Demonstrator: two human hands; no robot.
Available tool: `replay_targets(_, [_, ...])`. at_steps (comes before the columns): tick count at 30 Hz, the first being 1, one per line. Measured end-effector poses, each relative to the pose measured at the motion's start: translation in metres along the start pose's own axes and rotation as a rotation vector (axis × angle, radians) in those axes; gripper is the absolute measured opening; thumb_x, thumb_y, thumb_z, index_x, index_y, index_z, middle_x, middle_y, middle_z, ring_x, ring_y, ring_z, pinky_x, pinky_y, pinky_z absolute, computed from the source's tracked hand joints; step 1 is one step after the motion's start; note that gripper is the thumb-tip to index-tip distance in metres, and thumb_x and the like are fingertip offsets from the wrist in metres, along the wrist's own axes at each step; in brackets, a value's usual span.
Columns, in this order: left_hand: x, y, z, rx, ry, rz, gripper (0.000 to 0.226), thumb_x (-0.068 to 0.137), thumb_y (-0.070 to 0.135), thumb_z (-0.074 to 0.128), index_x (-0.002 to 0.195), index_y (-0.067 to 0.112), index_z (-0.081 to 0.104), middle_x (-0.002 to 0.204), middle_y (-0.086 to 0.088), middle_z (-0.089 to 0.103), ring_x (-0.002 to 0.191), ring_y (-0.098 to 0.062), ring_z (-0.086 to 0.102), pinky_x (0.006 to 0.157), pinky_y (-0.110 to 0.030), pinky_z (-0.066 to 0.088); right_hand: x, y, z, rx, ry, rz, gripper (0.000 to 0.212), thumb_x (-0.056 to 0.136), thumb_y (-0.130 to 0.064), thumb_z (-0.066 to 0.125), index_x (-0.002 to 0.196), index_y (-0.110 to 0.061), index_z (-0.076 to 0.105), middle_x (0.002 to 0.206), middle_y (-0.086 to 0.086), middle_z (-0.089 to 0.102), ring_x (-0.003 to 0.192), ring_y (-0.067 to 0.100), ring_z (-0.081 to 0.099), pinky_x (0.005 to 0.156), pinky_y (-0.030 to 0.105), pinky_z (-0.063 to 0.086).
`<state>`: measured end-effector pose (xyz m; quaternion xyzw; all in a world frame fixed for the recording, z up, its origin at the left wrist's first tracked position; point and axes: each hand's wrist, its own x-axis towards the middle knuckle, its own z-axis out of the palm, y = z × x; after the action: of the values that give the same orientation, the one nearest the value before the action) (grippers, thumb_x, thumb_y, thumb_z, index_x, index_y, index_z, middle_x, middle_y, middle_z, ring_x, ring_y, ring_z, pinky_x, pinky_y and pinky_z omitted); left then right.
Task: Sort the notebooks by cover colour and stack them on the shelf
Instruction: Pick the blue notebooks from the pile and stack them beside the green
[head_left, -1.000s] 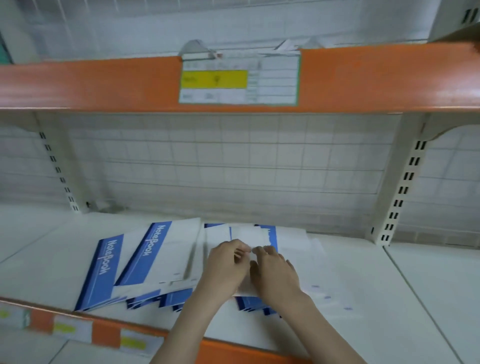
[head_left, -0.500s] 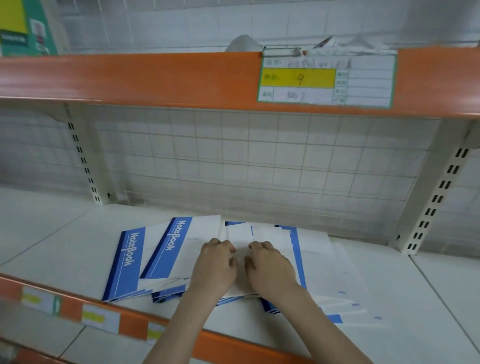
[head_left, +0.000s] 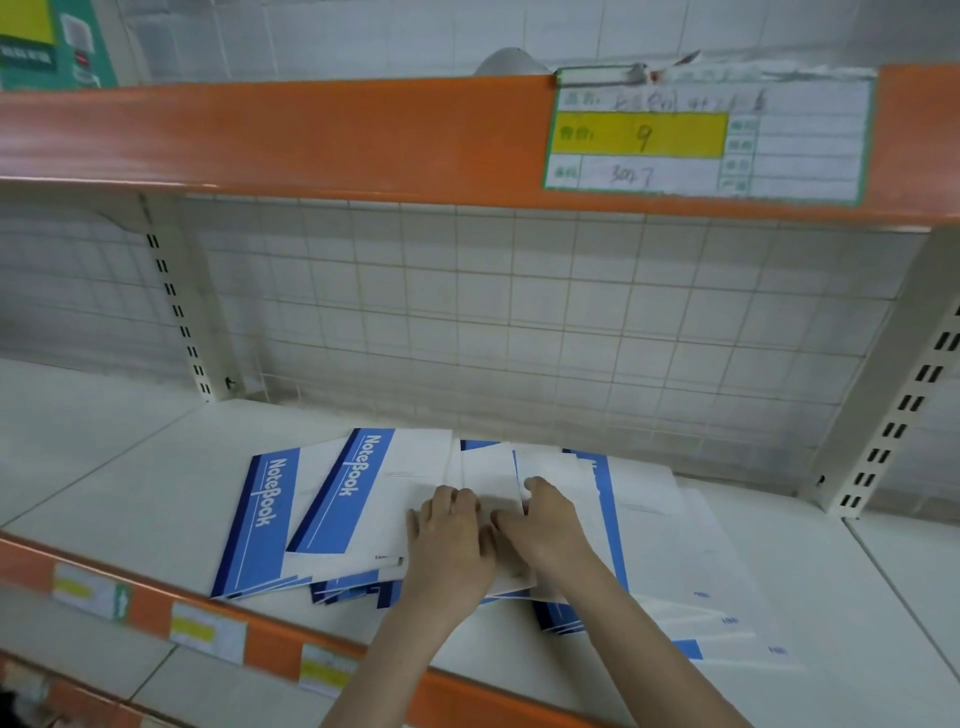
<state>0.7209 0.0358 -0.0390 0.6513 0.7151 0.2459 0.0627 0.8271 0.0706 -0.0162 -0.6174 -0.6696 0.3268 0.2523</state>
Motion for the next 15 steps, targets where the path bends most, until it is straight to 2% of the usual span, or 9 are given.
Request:
replay_targets(3, [-0.003, 0.005, 0.004, -0.084, 0.003, 0.025, 0.024, 0.096, 0.022, 0.041, 0.120, 0.019, 0.044, 0.122, 0.004, 0.040, 0.115, -0.013, 0.041, 0.112, -0.032, 0.025, 0.003, 0.003, 0.000, 0.019, 0.021, -0.016, 0.031, 0.089, -0.016, 0.053, 0.117, -0.005, 0.051, 0.109, 0.008, 0.062, 0.097, 0.022, 0.058, 0.080, 0.028, 0.047])
replay_targets(6, [-0.002, 0.009, 0.004, -0.107, 0.001, 0.025, 0.023, 0.096, 0.021, 0.040, 0.119, 0.018, 0.043, 0.122, 0.002, 0.040, 0.112, -0.013, 0.040, 0.108, -0.029, 0.030, 0.004, 0.005, -0.001, 0.049, 0.017, -0.041, 0.035, 0.091, -0.011, 0.052, 0.125, -0.009, 0.047, 0.111, 0.007, 0.063, 0.096, 0.018, 0.057, 0.072, 0.018, 0.042])
replay_targets(9, [-0.002, 0.015, 0.004, -0.136, -0.040, 0.036, 0.025, 0.096, 0.023, 0.042, 0.120, 0.017, 0.042, 0.122, 0.001, 0.039, 0.111, -0.014, 0.039, 0.105, -0.028, 0.034, 0.005, 0.008, -0.004, 0.063, 0.044, -0.046, 0.043, 0.092, -0.010, 0.050, 0.135, -0.011, 0.041, 0.118, 0.009, 0.062, 0.104, 0.021, 0.058, 0.083, 0.021, 0.045])
replay_targets(10, [-0.002, 0.018, 0.005, -0.140, -0.052, 0.045, 0.026, 0.096, 0.024, 0.042, 0.121, 0.017, 0.042, 0.122, 0.000, 0.038, 0.111, -0.014, 0.039, 0.105, -0.028, 0.034, 0.005, 0.010, -0.007, 0.067, 0.052, -0.046, 0.044, 0.093, -0.010, 0.050, 0.136, -0.011, 0.040, 0.115, 0.008, 0.062, 0.100, 0.018, 0.058, 0.081, 0.018, 0.044])
replay_targets(13, [-0.002, 0.031, 0.007, -0.148, -0.091, 0.075, 0.026, 0.096, 0.023, 0.041, 0.120, 0.016, 0.042, 0.122, -0.001, 0.038, 0.110, -0.016, 0.038, 0.103, -0.027, 0.035, 0.005, 0.019, -0.018, 0.077, 0.066, -0.034, 0.045, 0.092, -0.009, 0.050, 0.136, -0.013, 0.041, 0.087, -0.003, 0.058, 0.073, 0.004, 0.051, 0.056, 0.005, 0.039])
replay_targets(15, [-0.003, 0.042, 0.012, -0.156, -0.120, 0.097, 0.027, 0.096, 0.022, 0.041, 0.121, 0.015, 0.042, 0.123, -0.002, 0.037, 0.110, -0.017, 0.037, 0.103, -0.027, 0.034, 0.004, 0.027, -0.029, 0.064, 0.079, -0.027, 0.045, 0.091, -0.007, 0.051, 0.136, -0.012, 0.041, 0.076, -0.009, 0.053, 0.066, 0.000, 0.048, 0.054, 0.002, 0.039])
